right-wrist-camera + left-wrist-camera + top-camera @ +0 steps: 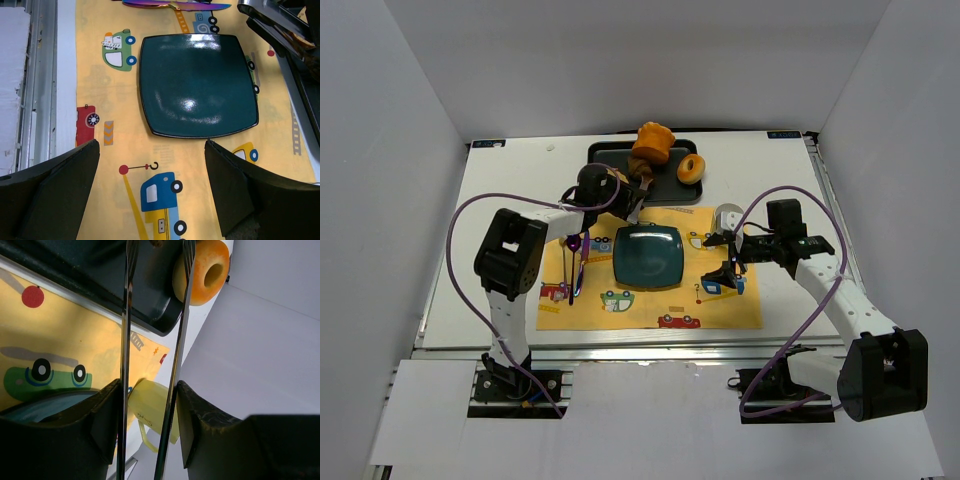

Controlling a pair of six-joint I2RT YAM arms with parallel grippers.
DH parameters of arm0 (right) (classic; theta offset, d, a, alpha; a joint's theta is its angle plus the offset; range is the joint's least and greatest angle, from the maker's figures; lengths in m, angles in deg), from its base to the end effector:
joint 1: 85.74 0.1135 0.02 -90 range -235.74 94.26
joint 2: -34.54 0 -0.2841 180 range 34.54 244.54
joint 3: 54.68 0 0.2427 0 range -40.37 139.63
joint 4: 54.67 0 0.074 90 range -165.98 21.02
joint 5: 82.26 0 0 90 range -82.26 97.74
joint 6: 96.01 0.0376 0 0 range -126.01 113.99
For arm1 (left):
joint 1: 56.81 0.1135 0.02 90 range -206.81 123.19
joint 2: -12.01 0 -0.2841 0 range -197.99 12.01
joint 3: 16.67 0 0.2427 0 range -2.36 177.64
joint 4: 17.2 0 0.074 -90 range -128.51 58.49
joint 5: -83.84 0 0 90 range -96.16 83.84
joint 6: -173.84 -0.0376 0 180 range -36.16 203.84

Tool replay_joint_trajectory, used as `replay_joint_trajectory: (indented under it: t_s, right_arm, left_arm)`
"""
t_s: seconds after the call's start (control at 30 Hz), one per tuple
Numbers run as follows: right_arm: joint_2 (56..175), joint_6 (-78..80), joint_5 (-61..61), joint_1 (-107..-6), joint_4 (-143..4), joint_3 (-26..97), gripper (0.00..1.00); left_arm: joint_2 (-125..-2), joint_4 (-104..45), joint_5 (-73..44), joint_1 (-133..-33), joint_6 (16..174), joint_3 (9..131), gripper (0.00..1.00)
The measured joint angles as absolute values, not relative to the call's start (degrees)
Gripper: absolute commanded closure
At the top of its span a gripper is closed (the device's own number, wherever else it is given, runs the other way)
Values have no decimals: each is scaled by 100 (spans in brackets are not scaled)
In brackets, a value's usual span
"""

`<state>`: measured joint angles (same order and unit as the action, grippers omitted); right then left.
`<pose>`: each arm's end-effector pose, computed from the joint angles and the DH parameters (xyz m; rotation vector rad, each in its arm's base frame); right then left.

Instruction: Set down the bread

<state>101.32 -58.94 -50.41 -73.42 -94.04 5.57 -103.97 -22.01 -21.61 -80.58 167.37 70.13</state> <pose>0.2027 0.0770 0.2796 -1.4506 1.4347 0.7582 0.4057 -0.1896 0.1889 -1.0769 2.2322 -1.2576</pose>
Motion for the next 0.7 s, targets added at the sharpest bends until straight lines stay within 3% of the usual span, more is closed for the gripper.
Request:
replay_joint_trajectory:
  t_s: [0.4,0.7]
  right_arm:
    - [10132,-5896,-5068,-7342,-9404,557,11]
    - [10132,-5896,-5078,-7342,-9404,557,11]
  left_arm:
    - [-10428,-2031,-2156,-8063,16846,7013,45]
    - [-10496,-1935,-2154,-8063,16903,7013,57]
